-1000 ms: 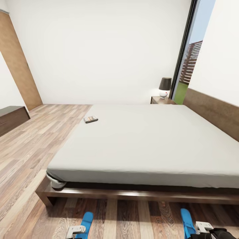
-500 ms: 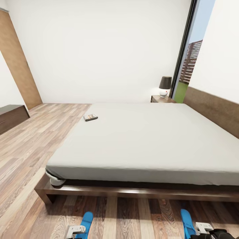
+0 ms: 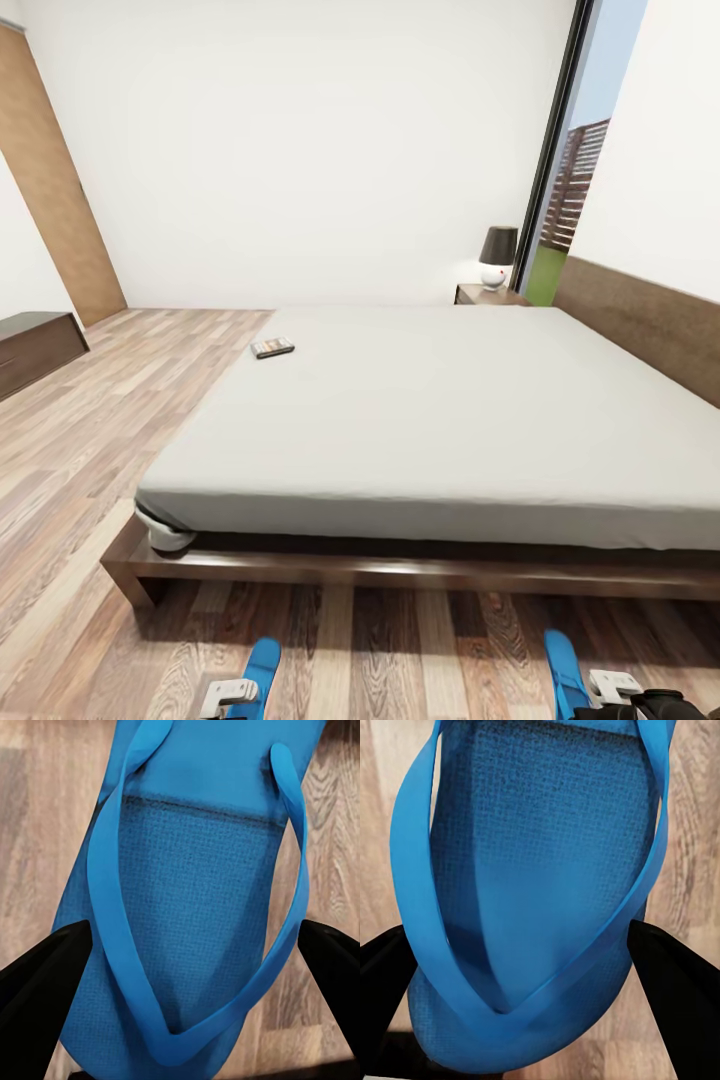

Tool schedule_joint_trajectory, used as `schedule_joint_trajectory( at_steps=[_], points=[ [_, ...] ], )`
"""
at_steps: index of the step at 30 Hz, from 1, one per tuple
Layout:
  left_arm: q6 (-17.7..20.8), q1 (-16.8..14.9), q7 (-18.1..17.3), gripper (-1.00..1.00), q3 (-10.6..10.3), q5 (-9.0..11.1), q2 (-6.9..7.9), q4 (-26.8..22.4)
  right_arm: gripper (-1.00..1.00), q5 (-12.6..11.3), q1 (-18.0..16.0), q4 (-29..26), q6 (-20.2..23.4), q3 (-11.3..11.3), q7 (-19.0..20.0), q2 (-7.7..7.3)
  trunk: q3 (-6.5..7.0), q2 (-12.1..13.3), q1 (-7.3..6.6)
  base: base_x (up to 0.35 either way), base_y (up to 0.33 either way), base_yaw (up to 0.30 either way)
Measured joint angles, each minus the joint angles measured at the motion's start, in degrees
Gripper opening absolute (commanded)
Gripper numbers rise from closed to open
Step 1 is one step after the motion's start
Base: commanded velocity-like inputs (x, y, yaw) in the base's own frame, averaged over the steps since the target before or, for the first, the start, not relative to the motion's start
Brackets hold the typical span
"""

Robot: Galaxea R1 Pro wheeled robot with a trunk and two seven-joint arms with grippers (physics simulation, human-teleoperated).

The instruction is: In the bedroom, move the book from the bed onto either nightstand, and place the two sandals side by side next to the bed.

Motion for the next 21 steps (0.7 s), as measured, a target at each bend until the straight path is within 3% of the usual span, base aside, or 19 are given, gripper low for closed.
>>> schedule_joint_trajectory(
  at_steps=[17,19,21],
  points=[
    [0.4,0.0,-0.1,-1.0,0.1,0.0,0.11,-0.7,-1.0,0.0,0.0,0.1,0.0,0.0,0.0,0.04,-3.05,-6.8,3.73,0.0,0.0,0.0],
    [3.2,-0.1,-0.1,-1.0,0.2,0.0,0.2,-4.1,-1.0,0.0,0.0,0.1,0.0,0.0,0.0,0.04,-3.41,-7.6,4.17,0.0,0.0,0.0],
    [12.3,-0.7,-0.1,-1.0,0.3,-0.1,0.67,-10.3,-1.0,0.0,0.0,0.1,0.0,0.0,0.0,0.05,-3.76,-8.4,4.61,0.0,0.0,0.0]
  ],
)
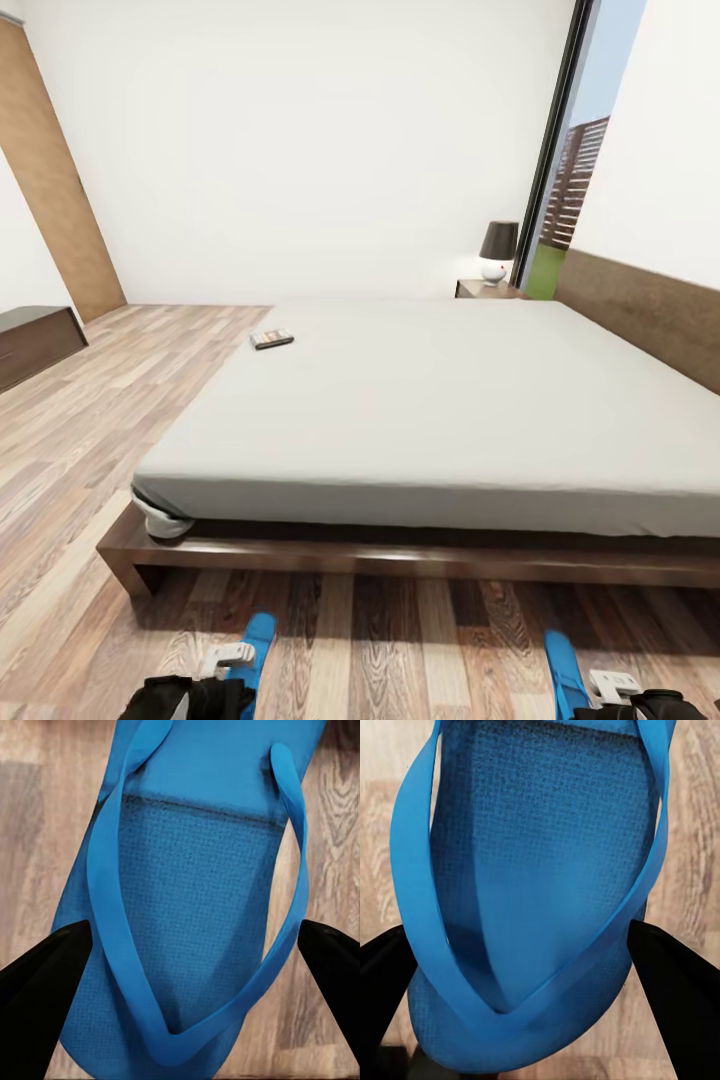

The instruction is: In the bedroom, move the book from the bed onto either nightstand, and place the two sandals side by side next to the bed.

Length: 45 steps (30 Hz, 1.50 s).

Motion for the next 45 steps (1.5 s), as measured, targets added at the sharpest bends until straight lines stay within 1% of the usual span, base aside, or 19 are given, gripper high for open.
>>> schedule_joint_trajectory(
  at_steps=[2,3,5,8,9,10,11,12,14,18,24,28,30,32,36,39,41,43,45],
  points=[
    [5.9,-0.8,0.0,-1.0,0.0,-0.2,1.19,-4.0,-1.0,0.0,0.0,0.0,0.0,0.0,0.0,0.0,-0.36,-0.8,0.44,0.0,0.0,0.0],
    [8.5,-1.1,-0.1,-1.0,0.1,-0.3,2.44,-5.9,-1.0,0.0,0.0,0.0,0.0,0.0,0.0,0.01,-0.54,-1.2,0.66,0.0,0.0,0.0],
    [10.5,-1.8,-0.3,-1.0,0.1,-0.1,4.3,-7.1,-1.0,0.0,0.0,0.0,0.0,0.0,0.0,0.02,-0.9,-2.0,1.1,0.0,0.0,0.0],
    [11.1,-2.4,-0.3,-1.0,0.9,0.2,5.49,-7.1,-1.0,0.0,0.0,0.0,0.0,0.0,0.0,0.03,-1.45,-3.2,1.76,0.0,0.0,0.0],
    [11.1,-2.4,-0.2,-1.0,1.8,0.2,5.58,-6.8,-1.0,0.0,0.0,0.0,0.0,0.0,0.0,0.03,-1.63,-3.6,1.98,0.0,0.0,0.0],
    [11.0,-2.5,-0.2,-1.0,3.2,0.1,5.64,-6.4,-1.0,0.0,0.0,0.0,0.0,0.0,0.0,0.04,-1.81,-4.0,2.2,0.0,0.0,0.0],
    [10.4,-2.5,-0.1,-1.0,5.4,-0.1,5.63,-5.8,-1.0,0.0,0.0,0.0,0.0,0.0,0.0,0.03,-1.99,-4.4,2.42,0.0,0.0,0.0],
    [9.9,-2.5,0.0,-1.0,6.5,0.0,5.6,-5.3,-1.0,0.0,0.0,0.0,0.0,0.0,0.0,0.03,-2.17,-4.8,2.64,0.0,0.0,0.0],
    [8.3,-2.5,0.1,-1.0,7.8,0.0,5.58,-4.3,-1.0,0.0,0.0,0.0,0.0,0.0,-0.1,0.04,-2.53,-5.6,3.08,0.0,0.0,0.0],
    [6.0,-2.5,0.2,-1.0,8.6,-0.1,5.56,-2.6,-1.0,0.0,0.0,0.0,0.0,0.0,-0.1,0.01,-3.25,-7.2,3.96,0.0,0.0,0.0],
    [5.7,-2.5,0.2,-1.0,8.7,0.0,5.45,-1.7,-1.0,0.0,0.0,0.0,-0.2,0.0,-0.1,0.0,-4.32,-9.6,5.28,0.0,0.0,0.0],
    [5.6,-2.5,0.2,-1.0,8.7,0.0,5.31,-1.6,-1.0,-0.2,0.0,-0.1,-3.6,-0.4,0.0,-0.21,-5.08,-10.9,5.98,0.0,0.0,0.0],
    [5.6,-2.5,0.2,-1.0,8.7,0.0,5.3,-1.6,-1.0,0.0,0.0,-0.3,-4.2,-0.7,0.0,-1.83,-5.52,-10.9,6.03,0.0,0.0,0.0],
    [5.6,-2.5,0.1,-1.0,8.6,0.0,5.3,-1.7,-1.0,0.1,0.0,-0.6,-4.3,-0.8,0.0,-4.22,-5.96,-10.9,6.08,0.0,0.0,0.0],
    [5.6,-2.5,0.1,-1.0,8.6,0.1,5.25,-1.7,-1.0,0.0,0.0,-1.1,-3.9,-1.2,0.1,-7.6,-6.85,-11.0,6.18,0.0,0.0,0.0],
    [5.5,-2.5,0.1,-1.0,8.6,0.1,5.18,-1.6,-1.0,-0.2,0.0,-2.7,-2.9,-1.4,0.1,-9.83,-7.51,-11.0,6.26,0.0,0.0,0.0],
    [5.5,-2.5,0.1,-1.0,8.6,0.1,5.08,-1.6,-1.0,-0.4,0.0,-4.9,-1.4,-1.4,0.1,-10.5,-7.96,-11.0,6.31,0.0,0.0,0.0],
    [5.5,-2.5,0.1,-1.0,8.5,0.1,4.88,-1.6,-1.0,-0.4,0.0,-9.4,3.5,-1.4,0.3,-11.47,-8.4,-11.1,6.36,0.0,0.0,0.0],
    [5.5,-2.5,0.1,-1.0,8.5,0.0,4.56,-1.6,-1.0,-0.4,-0.1,-16.4,13.3,-1.4,0.4,-11.88,-8.84,-11.1,6.41,0.0,0.0,0.0]
  ],
)
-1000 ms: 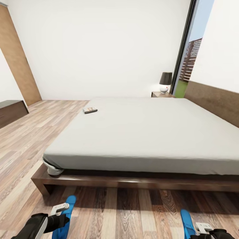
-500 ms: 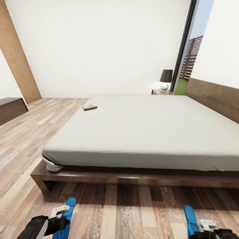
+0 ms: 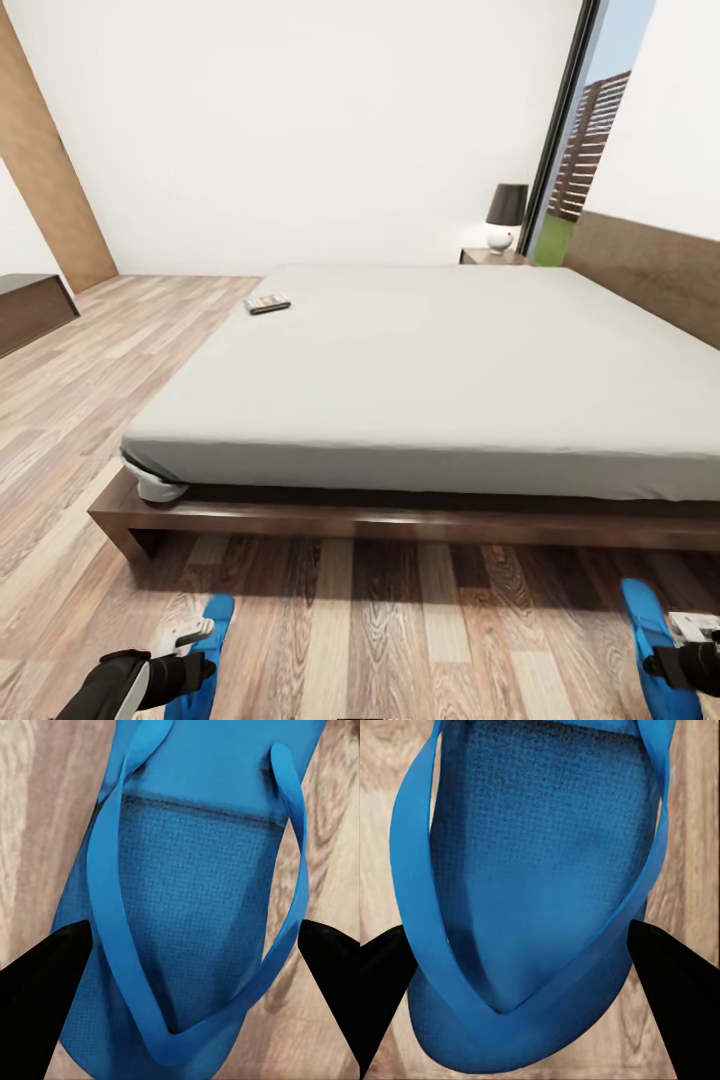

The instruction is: In the bedroom, move the book from the bed onto either nightstand, and place the two sandals side by side next to the bed.

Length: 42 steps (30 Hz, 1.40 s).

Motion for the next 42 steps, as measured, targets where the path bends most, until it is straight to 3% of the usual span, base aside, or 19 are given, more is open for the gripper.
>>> schedule_joint_trajectory(
  at_steps=[3,6,17,22,25,42],
  points=[
    [0.0,0.0,0.0,-1.0,-0.1,0.0,-0.68,-0.1,-1.0,0.1,0.0,-7.0,11.7,-0.1,0.0,-0.06,-0.67,0.0,0.08,0.0,0.0,0.0],
    [0.0,0.0,0.0,-1.0,-0.1,-0.1,-1.05,-0.1,-1.0,0.2,0.1,-8.4,14.1,-0.1,-0.1,-0.05,-1.34,-0.1,0.16,0.0,0.0,0.0],
    [0.1,0.0,0.4,-1.0,0.2,-0.1,-0.75,-1.5,-1.0,0.5,0.0,-9.5,15.0,-0.1,-0.1,0.04,-3.77,-0.2,0.44,0.0,0.0,0.0],
    [0.5,-1.2,8.0,-1.0,0.2,0.0,-0.84,-6.1,-1.0,0.5,0.0,-9.5,15.0,-0.1,-0.2,0.04,-4.88,-0.3,0.57,0.0,0.0,0.0],
    [0.5,-2.1,10.0,-1.0,0.1,0.1,-1.05,-6.7,-1.0,0.5,0.1,-9.5,15.0,0.0,-0.3,0.1,-5.55,-0.3,0.65,0.0,0.0,0.0],
    [0.0,-2.3,10.3,-1.0,-0.1,-0.2,-1.03,-4.1,-1.0,0.6,0.1,-9.3,14.9,0.2,-0.4,0.21,-9.32,-0.6,1.09,0.0,0.0,0.0]
  ],
)
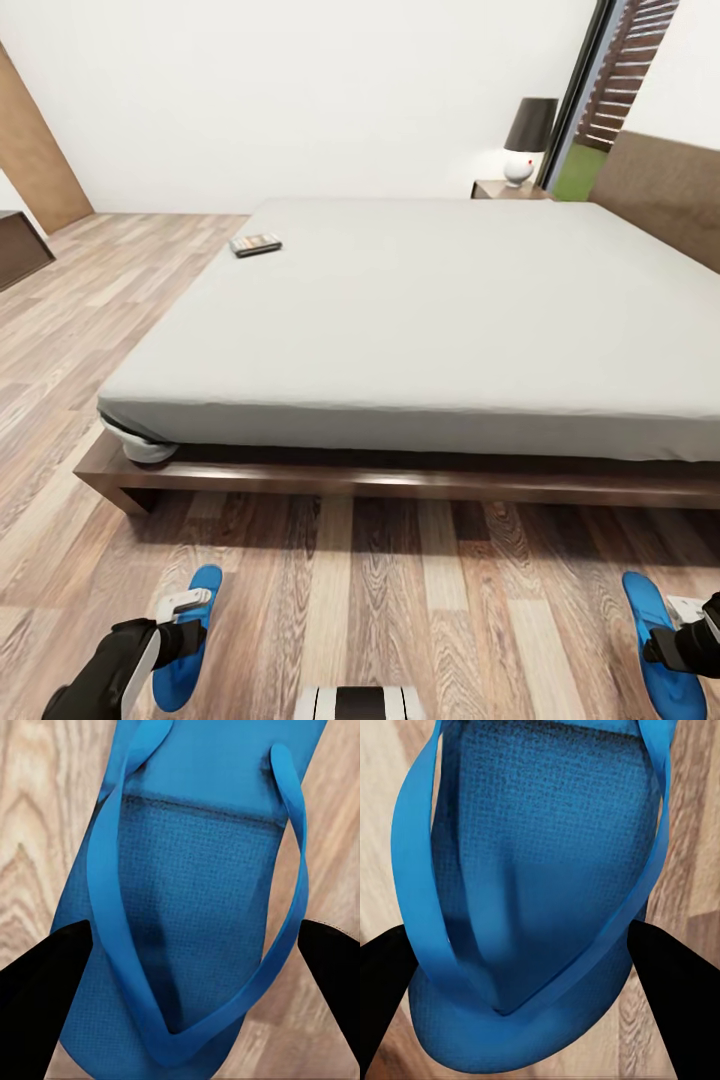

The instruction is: In the bedroom, move the book from the bed onto either nightstand, and place the two sandals side by side next to the bed.

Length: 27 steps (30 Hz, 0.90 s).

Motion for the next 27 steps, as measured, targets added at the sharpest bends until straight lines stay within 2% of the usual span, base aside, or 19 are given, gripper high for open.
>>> schedule_joint_trajectory(
  at_steps=[21,24,27],
  points=[
    [-2.5,0.0,0.1,-1.0,0.2,0.0,0.01,0.0,-1.0,0.0,0.0,-1.3,-0.1,0.2,0.0,0.11,-4.66,-0.3,0.54,0.0,0.0,0.0],
    [-5.7,0.0,0.1,-1.0,0.3,0.1,0.08,0.0,-1.0,0.0,0.0,-1.4,-0.1,0.2,-0.1,0.18,-5.32,-0.3,0.62,0.0,0.0,0.0],
    [-7.1,0.0,0.2,-1.0,0.3,0.1,0.12,0.0,-1.0,0.0,0.0,-1.4,-0.1,0.2,0.0,0.19,-5.99,-0.4,0.7,0.0,0.0,0.0]
  ],
)
